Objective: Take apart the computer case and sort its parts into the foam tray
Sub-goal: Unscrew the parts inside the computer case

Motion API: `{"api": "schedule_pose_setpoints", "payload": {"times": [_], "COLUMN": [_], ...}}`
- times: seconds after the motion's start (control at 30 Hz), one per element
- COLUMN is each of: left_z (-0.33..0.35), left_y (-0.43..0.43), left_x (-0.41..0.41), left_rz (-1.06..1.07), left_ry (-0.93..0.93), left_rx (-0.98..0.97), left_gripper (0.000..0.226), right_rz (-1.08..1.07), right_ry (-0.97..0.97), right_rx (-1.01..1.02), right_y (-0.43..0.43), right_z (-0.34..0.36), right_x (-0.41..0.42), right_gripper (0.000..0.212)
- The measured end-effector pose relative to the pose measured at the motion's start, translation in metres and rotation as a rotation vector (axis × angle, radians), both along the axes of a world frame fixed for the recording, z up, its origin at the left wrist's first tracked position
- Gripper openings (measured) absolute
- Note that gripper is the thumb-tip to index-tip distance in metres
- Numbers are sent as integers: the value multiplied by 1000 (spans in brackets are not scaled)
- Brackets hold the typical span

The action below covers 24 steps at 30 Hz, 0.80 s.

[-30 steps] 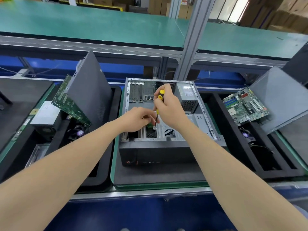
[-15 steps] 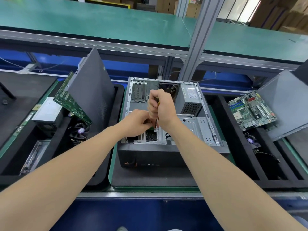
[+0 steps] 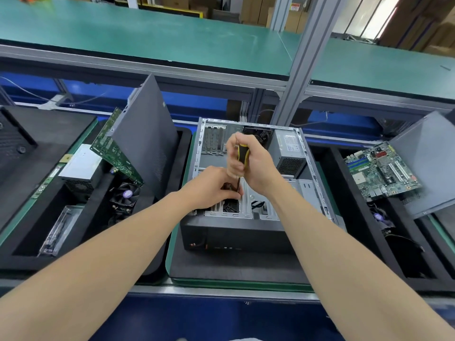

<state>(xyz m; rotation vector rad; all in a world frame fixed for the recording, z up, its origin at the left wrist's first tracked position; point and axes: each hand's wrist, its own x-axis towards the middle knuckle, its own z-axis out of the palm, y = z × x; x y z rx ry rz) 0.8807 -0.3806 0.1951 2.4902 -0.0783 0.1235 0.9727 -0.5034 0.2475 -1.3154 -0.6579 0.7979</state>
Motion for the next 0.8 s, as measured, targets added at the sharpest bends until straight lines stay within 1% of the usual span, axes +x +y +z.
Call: {"api": "schedule_pose_setpoints", "payload": {"times": [0.1,0.17,0.27,0.33,0.37,0.4,0.47,0.5,0.57,0.67,0.8], "left_z": [-1,-1,0,3,4,3,-2,-4,-5,-7,-8], "left_y": [0,0,-2,-4,-4,-3,-1,1,3,4,6], "left_x": [1,0,-2,-4,-4,-3,0,0,2,4,4], "left_rz": [-34,-38,-1,4,-5,-9,-17,-24,-45,-32,-36], "left_ry": [-32,-36,-75,-70,-73,-74,-98,-88,-50,-29,-11], "left_rx": [22,39,15,-6,-10,-14,14,28,42,65,52], "left_gripper": [7,4,35,30,28,30,37,33,14,23,25], "right_rz": [-414,-603,-712,-748,-762,-763,-706,-649,-499,-242,98], "right_ry": [-223,-257,-274,-263,-254,-245,-251,-265,-266,-137,-2], "right_rx": [-61,-40,-67,-73,-48,-13,39,47,41,11,16], "right_y": [0,6,20,28,30,30,28,27,26,20,6], "right_z": [-3,-5,-5,-5,-5,-5,-7,-6,-4,1,5], "right_x": [-18,-30,-43,-48,-48,-48,-45,-43,-38,-26,-2], "right_gripper": [49,49,49,50,50,50,50,51,52,48,47]}}
